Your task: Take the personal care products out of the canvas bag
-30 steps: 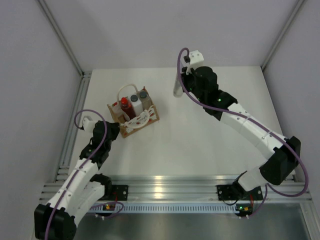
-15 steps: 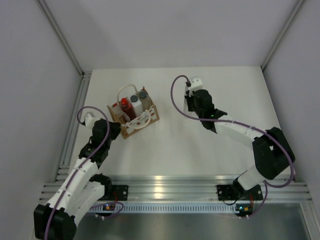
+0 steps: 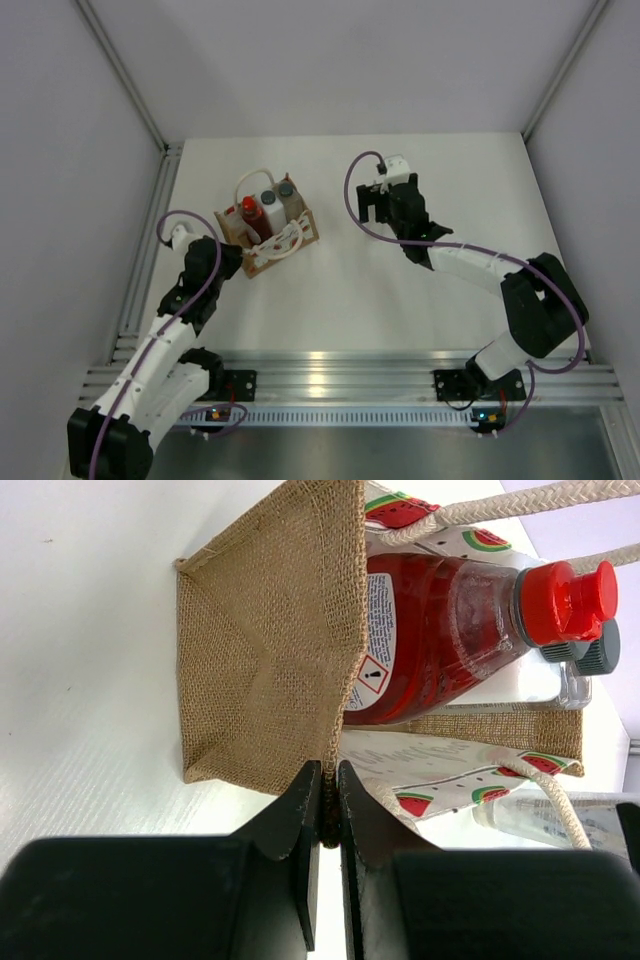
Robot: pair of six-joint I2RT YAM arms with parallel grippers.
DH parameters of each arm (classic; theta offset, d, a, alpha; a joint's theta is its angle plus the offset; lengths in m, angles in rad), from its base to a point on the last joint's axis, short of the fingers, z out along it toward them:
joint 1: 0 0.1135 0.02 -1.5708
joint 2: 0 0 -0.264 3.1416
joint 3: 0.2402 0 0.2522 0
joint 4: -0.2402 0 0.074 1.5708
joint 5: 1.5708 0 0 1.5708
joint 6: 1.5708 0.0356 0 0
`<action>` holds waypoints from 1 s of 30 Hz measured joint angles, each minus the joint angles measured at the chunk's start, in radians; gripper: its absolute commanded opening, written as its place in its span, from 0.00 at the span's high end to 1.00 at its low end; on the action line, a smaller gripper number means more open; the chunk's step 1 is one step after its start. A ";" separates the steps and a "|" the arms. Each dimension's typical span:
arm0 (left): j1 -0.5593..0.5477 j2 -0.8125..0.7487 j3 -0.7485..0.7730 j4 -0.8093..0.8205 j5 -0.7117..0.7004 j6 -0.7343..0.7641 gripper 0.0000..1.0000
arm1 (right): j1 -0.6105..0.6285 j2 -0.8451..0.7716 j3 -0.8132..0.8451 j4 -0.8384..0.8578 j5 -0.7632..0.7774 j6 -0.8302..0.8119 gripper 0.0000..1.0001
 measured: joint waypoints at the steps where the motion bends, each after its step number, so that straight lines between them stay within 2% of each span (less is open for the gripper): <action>1: 0.000 0.002 0.002 0.000 0.001 0.003 1.00 | 0.000 -0.001 0.000 -0.003 0.003 0.001 0.01; 7: 0.000 0.017 0.018 -0.005 0.008 0.027 1.00 | 0.032 -0.061 0.031 -0.112 0.055 0.001 0.00; 11: 0.000 0.017 0.018 -0.006 0.008 0.031 1.00 | 0.106 -0.098 0.154 -0.183 0.067 -0.003 0.01; 16: 0.000 0.017 0.021 -0.013 0.007 0.033 1.00 | 0.209 -0.090 0.267 -0.192 0.022 0.006 0.00; 21: 0.000 0.018 0.028 -0.025 0.007 0.034 1.00 | 0.297 0.056 0.428 -0.218 -0.037 0.014 0.01; 25: 0.000 0.024 0.032 -0.027 0.008 0.044 1.00 | 0.335 0.214 0.607 -0.298 -0.064 0.019 0.10; 30: 0.000 0.032 0.043 -0.034 0.008 0.049 1.00 | 0.360 0.395 0.830 -0.403 -0.092 0.034 0.18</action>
